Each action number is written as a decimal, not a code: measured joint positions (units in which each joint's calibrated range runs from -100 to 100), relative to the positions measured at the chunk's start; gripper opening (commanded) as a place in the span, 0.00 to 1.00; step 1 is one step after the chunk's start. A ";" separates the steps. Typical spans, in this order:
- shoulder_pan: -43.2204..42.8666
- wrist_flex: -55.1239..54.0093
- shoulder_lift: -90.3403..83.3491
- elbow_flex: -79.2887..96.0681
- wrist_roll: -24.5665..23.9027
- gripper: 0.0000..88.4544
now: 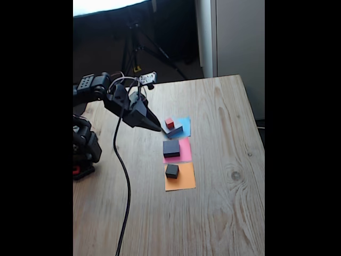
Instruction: Tower of hanoi
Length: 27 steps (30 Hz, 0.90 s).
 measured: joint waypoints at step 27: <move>-22.51 12.57 -17.96 7.21 -11.28 0.13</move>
